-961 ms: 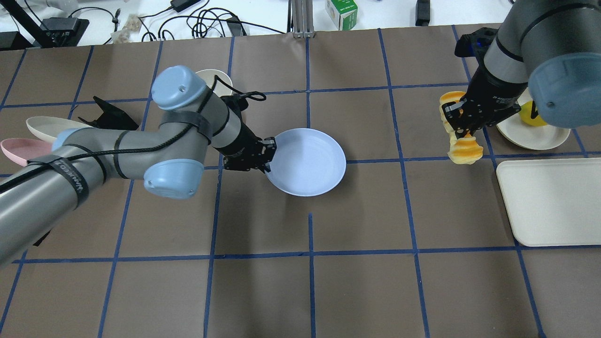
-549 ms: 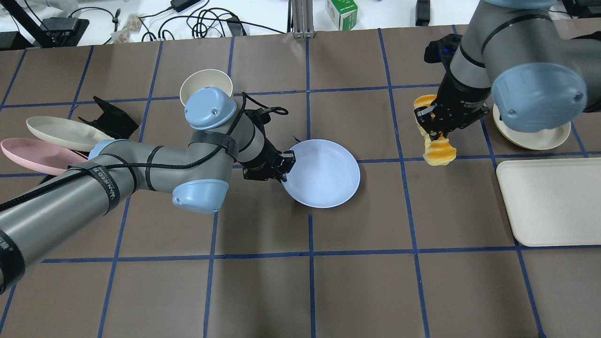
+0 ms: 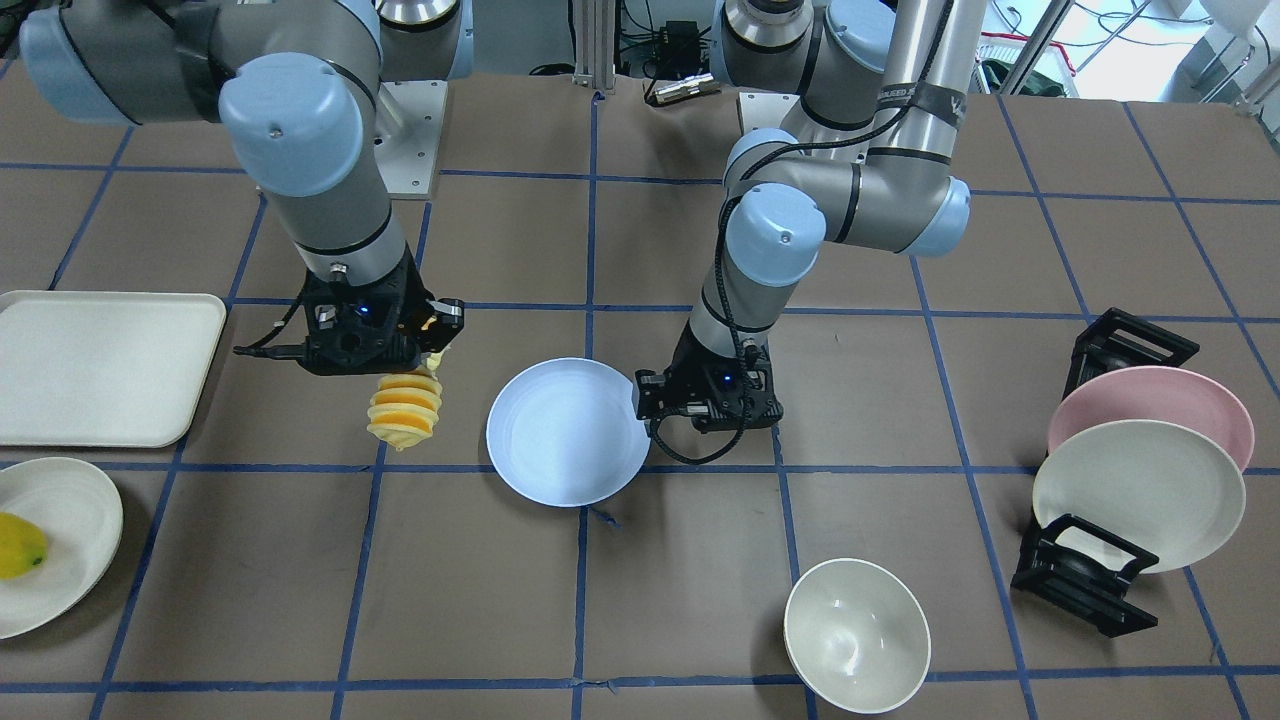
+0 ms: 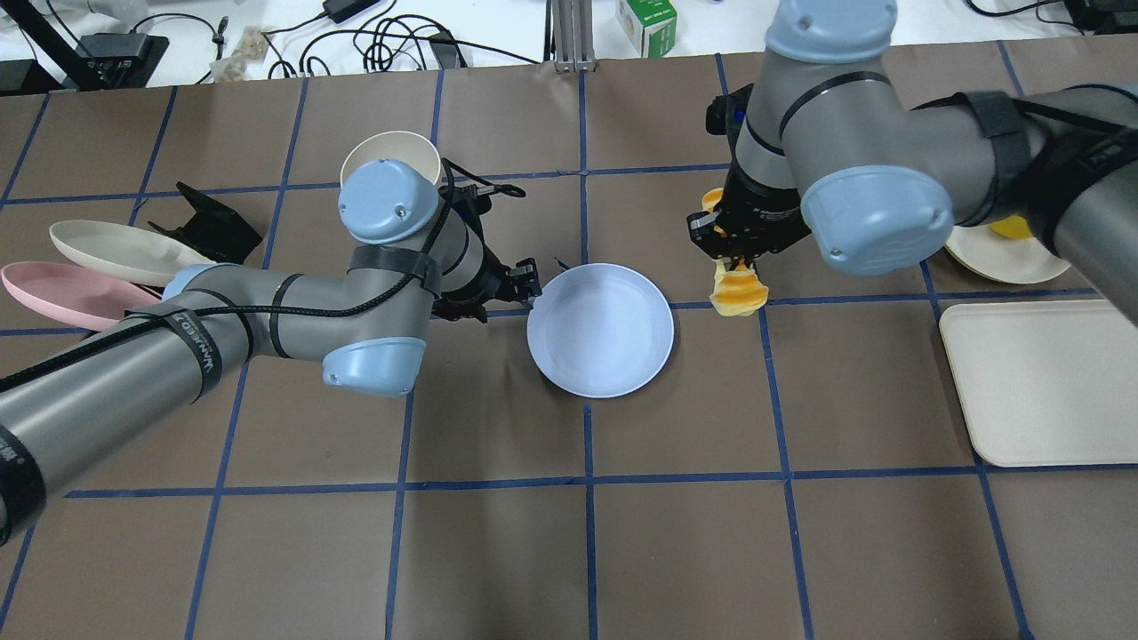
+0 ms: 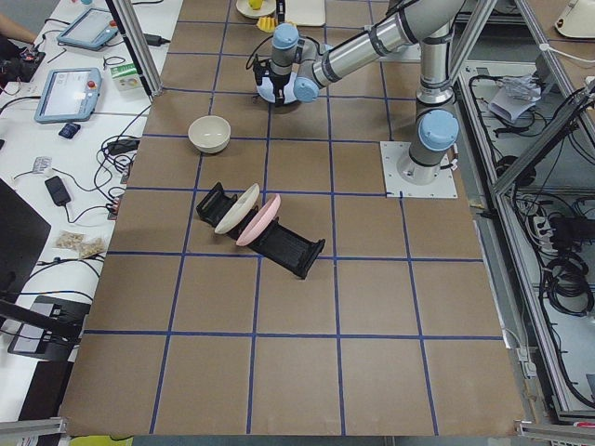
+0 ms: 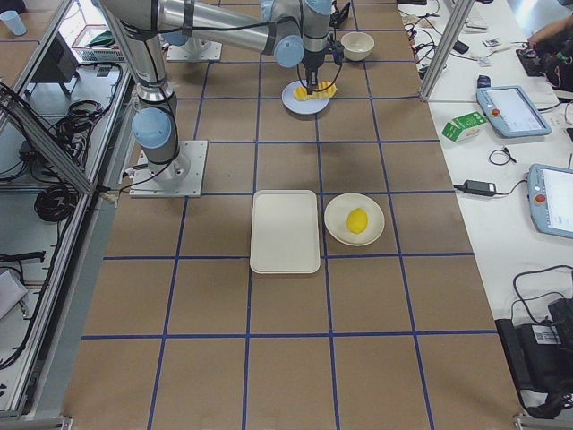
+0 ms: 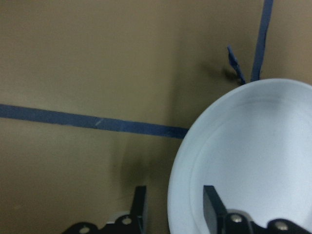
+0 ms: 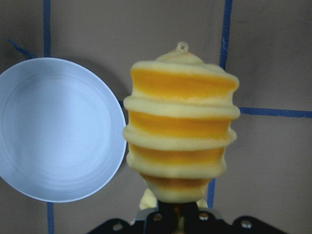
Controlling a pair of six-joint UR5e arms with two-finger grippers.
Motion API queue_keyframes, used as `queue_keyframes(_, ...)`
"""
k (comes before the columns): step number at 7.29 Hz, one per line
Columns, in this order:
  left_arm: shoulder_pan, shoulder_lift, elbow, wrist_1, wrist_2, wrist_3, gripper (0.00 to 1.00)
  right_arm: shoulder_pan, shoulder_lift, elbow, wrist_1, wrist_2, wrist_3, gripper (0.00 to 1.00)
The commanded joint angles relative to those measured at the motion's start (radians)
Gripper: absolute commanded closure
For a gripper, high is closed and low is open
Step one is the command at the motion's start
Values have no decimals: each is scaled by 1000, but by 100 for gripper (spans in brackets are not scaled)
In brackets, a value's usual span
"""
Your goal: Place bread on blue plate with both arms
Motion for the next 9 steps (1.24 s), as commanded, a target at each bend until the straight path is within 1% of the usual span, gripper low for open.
queue_keyframes(1,106,74,13,-125,16,169,0,84,67,-21,-50,1,137,100)
queue_keyframes(2,131,136,28,-278,48,213,0,118,101,-10,-96,1,206,100)
queue_keyframes(3,136,200,69,-396,154,242,0,170,151,-16,-167,0,264,100)
queue_keyframes(4,145,246,153,-593,187,276,0,196,191,-18,-211,3,267,100)
queue_keyframes(5,150,265,266,-759,186,279,0,204,192,-6,-211,30,271,100)
queue_keyframes(6,147,265,359,-862,180,279,0,216,196,-8,-211,29,297,100)
queue_keyframes(7,135,247,410,-865,177,282,0,219,210,-5,-213,30,302,100)
queue_keyframes(8,116,256,433,-874,165,284,0,232,230,-5,-213,30,302,100)
queue_keyframes(9,112,263,445,-885,160,361,0,248,247,-5,-216,32,303,100)
